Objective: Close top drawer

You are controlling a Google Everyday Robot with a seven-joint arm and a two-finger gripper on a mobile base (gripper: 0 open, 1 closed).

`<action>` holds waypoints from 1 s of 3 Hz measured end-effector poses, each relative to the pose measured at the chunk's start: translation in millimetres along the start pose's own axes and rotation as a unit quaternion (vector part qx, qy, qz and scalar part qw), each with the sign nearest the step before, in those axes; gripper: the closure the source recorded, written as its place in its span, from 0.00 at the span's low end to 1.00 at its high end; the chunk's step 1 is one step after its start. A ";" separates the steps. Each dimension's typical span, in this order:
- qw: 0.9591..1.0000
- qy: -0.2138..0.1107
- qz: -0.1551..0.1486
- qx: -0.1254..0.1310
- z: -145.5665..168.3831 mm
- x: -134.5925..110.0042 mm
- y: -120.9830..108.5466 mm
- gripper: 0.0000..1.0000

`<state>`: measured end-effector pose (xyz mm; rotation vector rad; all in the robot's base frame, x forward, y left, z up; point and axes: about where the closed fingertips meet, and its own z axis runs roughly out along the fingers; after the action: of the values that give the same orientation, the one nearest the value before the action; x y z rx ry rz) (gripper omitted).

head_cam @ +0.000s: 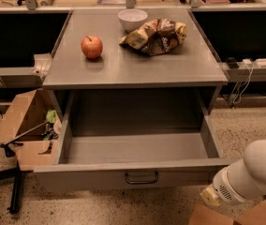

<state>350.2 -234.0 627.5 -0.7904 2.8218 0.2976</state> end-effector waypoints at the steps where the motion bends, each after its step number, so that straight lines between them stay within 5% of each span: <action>1: 1.000 -0.023 -0.001 0.015 5.0 -21.5 -17.9 1.00; 3: 0.999 -0.047 -0.002 0.022 8.8 -42.4 -30.5 1.00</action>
Offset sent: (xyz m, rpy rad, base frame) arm 0.0826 -0.0034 -0.0039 0.0319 -0.1548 -0.0358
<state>403.1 -236.6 625.0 -0.7519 2.7293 0.2645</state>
